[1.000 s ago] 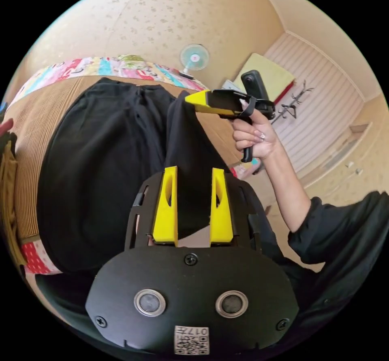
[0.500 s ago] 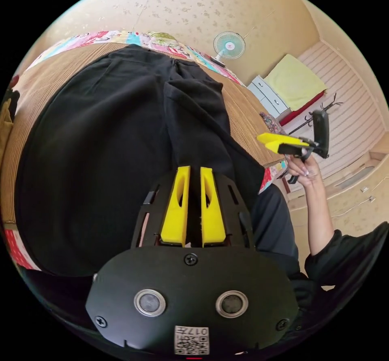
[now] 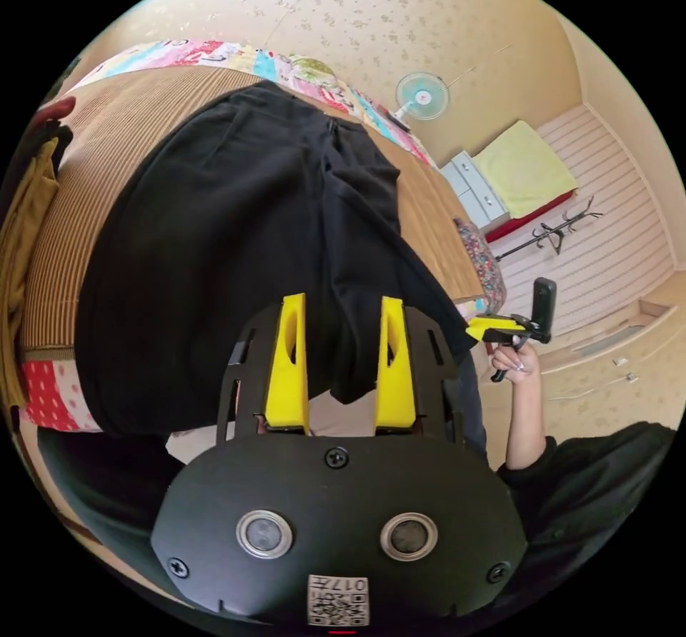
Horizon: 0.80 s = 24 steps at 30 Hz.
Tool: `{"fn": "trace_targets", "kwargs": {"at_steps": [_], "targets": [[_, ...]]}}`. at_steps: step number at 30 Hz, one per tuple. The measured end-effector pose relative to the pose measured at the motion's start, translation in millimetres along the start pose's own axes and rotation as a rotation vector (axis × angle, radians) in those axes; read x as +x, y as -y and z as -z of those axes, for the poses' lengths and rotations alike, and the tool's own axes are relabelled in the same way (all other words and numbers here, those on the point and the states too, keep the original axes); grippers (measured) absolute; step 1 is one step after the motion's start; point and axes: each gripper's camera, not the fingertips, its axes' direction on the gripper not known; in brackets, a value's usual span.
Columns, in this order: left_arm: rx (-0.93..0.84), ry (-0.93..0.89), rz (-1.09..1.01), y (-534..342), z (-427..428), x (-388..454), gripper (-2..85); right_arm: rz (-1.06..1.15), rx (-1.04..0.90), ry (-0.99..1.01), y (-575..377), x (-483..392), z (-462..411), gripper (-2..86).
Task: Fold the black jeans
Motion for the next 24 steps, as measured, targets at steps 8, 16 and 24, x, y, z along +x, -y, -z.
{"fn": "trace_targets", "kwargs": {"at_steps": [8, 16, 24], "targets": [[-0.02, -0.157, 0.033, -10.6, 23.8, 13.9, 12.5, 0.041, 0.089, 0.234, 7.9, -36.4, -28.2, 1.1], [-0.117, -0.186, 0.073, -20.4, -2.0, 3.5, 12.6, -0.124, 0.099, -0.423, 15.2, -22.9, -25.3, 7.5], [-0.115, -0.2, 0.041, -14.7, -2.4, 12.3, 12.5, -0.186, -0.037, -0.469, 16.1, 22.2, -50.0, 9.1]]}}
